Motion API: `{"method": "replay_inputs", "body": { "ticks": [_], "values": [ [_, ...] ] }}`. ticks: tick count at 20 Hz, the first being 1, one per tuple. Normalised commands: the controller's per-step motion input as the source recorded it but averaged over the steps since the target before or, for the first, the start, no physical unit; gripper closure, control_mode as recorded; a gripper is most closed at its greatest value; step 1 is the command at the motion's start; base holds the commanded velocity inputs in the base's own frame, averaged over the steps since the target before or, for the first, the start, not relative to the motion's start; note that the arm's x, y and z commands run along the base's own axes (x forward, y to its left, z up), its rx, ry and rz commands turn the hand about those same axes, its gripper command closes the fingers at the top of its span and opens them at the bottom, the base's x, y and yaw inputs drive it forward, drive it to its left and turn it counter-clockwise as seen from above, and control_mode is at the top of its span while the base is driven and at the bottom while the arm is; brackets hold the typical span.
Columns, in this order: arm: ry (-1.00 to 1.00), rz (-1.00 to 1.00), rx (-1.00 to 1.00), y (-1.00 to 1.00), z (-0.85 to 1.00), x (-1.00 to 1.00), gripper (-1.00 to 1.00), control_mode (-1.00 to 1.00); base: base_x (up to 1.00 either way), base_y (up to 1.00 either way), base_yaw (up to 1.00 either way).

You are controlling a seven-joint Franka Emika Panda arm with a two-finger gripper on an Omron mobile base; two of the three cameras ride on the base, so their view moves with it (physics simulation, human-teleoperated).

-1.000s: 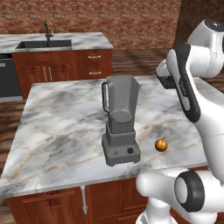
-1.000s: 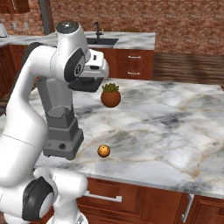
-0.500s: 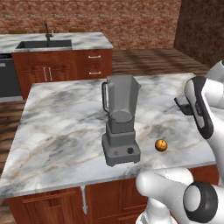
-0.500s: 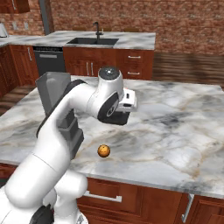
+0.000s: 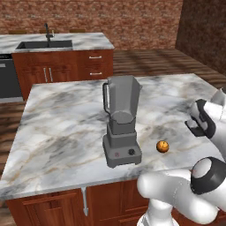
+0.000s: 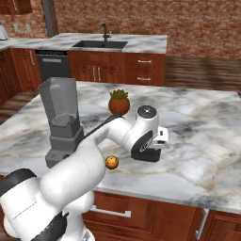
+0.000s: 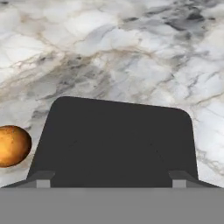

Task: Open the blender lid, put the orange in the blender, close the lid, and start the blender.

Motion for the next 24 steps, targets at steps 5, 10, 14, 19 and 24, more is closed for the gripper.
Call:
{"method": "replay_inputs", "body": {
  "ticks": [5,10,14,19,24],
  "values": [
    [0.26,0.06,-0.01,-0.13,-0.78,0.59,1.00,-1.00,0.00,0.00,0.00],
    [0.02,0.00,0.01,-0.03,-0.46,0.27,1.00,-1.00,0.00,0.00,0.00],
    [0.00,0.00,0.02,-0.03,-0.33,0.21,1.00,-1.00,0.00,0.00,0.00],
    [0.00,0.00,0.00,-0.03,-0.38,0.17,1.00,-1.00,0.00,0.00,0.00],
    [0.00,0.00,0.00,0.00,-0.26,0.08,-1.00,-1.00,0.00,0.00,0.00]
  ]
}}
